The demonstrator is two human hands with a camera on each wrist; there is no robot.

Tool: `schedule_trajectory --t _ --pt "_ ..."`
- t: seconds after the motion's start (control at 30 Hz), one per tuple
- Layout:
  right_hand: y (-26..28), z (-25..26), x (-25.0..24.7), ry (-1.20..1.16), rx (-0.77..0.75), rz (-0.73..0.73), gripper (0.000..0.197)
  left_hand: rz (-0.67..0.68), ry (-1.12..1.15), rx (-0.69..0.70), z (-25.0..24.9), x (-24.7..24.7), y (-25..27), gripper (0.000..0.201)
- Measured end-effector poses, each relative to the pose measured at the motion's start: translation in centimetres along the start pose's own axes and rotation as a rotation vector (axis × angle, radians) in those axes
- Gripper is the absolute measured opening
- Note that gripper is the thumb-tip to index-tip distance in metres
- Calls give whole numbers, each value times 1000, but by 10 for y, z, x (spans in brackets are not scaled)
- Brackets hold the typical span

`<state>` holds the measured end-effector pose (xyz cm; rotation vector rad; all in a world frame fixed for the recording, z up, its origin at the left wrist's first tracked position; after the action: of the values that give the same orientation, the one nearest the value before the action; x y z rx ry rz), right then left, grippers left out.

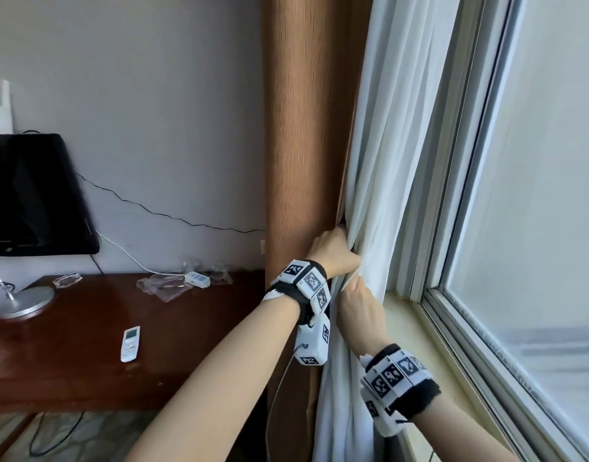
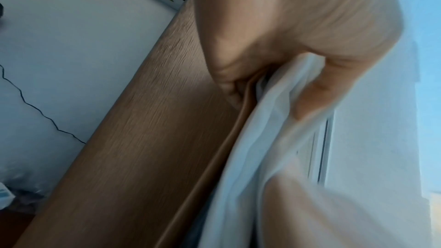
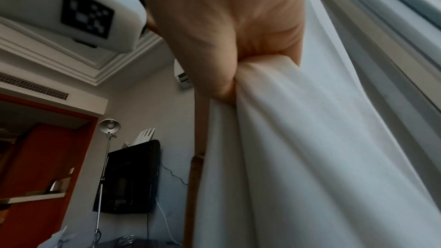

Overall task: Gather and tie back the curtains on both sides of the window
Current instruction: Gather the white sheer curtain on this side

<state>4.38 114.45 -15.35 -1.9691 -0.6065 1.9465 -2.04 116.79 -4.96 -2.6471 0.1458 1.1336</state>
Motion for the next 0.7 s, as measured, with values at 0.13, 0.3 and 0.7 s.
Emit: schedule_trajectory --t 0.13,0.3,0.7 --pt "1 3 12 -63 -37 152 24 101 36 -19 1 -1 -8 66" --pt "3 -4 23 -200 -144 224 34 20 -9 -17 10 -2 -12 98" --pt "9 -31 12 -376 -223 331 43 -261 -88 78 19 -5 -9 32"
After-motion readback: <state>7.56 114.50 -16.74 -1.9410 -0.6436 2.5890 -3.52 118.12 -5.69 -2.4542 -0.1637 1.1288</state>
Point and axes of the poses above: each hand's wrist, its own y-axis away from the middle knuckle, its own x-axis out of the palm, z = x × y, the point moved 5 cm from there along -y, towards the middle knuckle, and after that the axes turned 6 degrees about y, right-handed, at the moved point
